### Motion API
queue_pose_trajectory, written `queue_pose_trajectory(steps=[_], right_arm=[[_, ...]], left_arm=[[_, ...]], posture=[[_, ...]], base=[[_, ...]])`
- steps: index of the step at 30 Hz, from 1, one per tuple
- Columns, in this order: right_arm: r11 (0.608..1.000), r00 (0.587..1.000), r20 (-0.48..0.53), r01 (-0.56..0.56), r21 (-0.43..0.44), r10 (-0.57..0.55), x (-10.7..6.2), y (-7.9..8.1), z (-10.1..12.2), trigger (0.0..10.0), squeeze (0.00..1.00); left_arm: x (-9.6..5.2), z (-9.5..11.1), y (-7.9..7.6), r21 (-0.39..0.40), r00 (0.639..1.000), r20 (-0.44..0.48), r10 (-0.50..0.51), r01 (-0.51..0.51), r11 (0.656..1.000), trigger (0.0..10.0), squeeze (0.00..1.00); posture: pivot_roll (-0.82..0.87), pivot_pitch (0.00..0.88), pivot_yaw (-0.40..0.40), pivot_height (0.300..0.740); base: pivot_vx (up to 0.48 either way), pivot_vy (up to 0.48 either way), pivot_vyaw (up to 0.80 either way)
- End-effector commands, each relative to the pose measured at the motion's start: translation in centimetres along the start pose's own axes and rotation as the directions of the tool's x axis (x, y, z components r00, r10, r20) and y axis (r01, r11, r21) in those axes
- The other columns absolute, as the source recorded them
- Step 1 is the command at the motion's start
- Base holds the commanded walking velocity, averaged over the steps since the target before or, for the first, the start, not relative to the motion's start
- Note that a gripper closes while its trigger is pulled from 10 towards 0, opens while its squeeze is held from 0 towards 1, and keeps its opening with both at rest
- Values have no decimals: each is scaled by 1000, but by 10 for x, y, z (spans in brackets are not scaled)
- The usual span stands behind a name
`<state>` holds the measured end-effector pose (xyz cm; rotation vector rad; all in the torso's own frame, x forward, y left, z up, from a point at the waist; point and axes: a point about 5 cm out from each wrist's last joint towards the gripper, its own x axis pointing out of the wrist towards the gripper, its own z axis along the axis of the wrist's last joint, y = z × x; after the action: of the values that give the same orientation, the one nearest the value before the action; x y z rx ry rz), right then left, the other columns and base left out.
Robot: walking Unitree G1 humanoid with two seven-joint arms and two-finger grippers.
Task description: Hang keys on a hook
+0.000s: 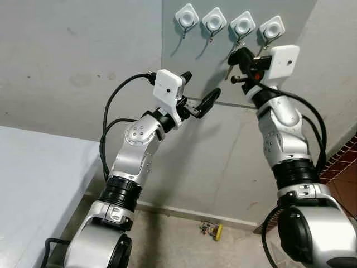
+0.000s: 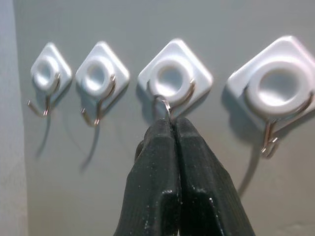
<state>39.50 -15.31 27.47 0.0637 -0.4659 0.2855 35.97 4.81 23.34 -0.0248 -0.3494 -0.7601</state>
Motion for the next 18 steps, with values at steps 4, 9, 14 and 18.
queue_pose_trajectory(steps=[4,9,14,18], right_arm=[[997,999,38,32,66,-34,3,-10,8,10000,0],[969,999,6,38,244,-41,3,-13,1,10000,0],[903,999,-30,24,428,-12,1,-9,-9,10000,0],[910,1000,-25,20,415,-11,-2,-9,-12,10000,0]], left_arm=[[4,9,-2,13,1000,23,-14,14,1000,10000,0],[5,11,0,14,1000,25,-10,10,1000,10000,0],[5,12,2,7,1000,29,-2,2,1000,10000,0],[5,14,4,5,999,31,8,-8,1000,10000,0]], posture=[[-10,83,-51,740],[-11,90,-47,740],[-11,90,-47,740],[-7,100,-50,740]], base=[[0,0,0],[0,0,0],[0,0,0],[0,0,0]])
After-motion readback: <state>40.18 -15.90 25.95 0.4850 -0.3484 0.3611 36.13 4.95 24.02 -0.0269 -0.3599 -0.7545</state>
